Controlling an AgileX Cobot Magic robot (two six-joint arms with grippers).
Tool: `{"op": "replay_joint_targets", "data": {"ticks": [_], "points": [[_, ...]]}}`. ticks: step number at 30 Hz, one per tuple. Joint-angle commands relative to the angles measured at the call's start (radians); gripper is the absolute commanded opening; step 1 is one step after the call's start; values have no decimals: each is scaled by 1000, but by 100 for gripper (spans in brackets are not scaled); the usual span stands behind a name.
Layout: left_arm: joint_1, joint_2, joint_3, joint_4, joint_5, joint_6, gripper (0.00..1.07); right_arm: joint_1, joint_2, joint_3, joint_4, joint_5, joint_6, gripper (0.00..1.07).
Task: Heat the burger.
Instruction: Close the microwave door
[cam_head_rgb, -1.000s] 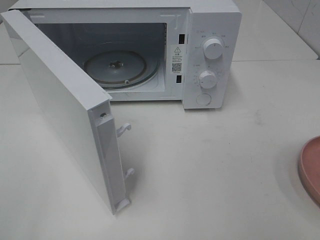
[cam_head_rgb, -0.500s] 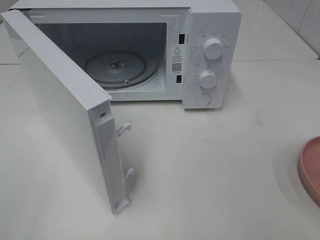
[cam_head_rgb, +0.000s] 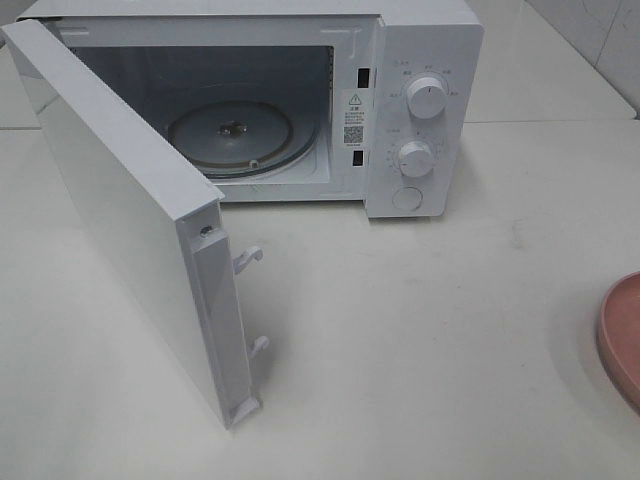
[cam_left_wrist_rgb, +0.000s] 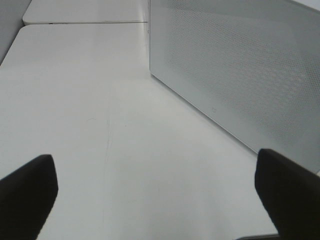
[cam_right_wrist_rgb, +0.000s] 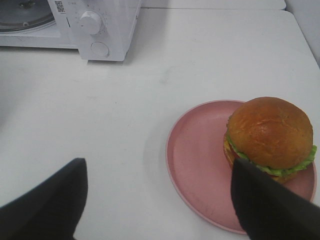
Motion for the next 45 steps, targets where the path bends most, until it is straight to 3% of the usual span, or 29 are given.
{"op": "replay_joint_targets", "data": {"ticks": [1, 40, 43, 45], "points": [[2, -19, 4, -6, -13, -1, 100, -8, -26, 2, -1, 1, -9, 76], [2, -15, -19, -37, -34, -1, 100, -8, -26, 2, -1, 1, -9, 75], [2, 10, -32, -37, -57, -1, 96, -8, -26, 2, -1, 1, -9, 75], [2, 48, -32, -37, -93, -1, 89, -8, -26, 2, -1, 1, -9, 75]]}}
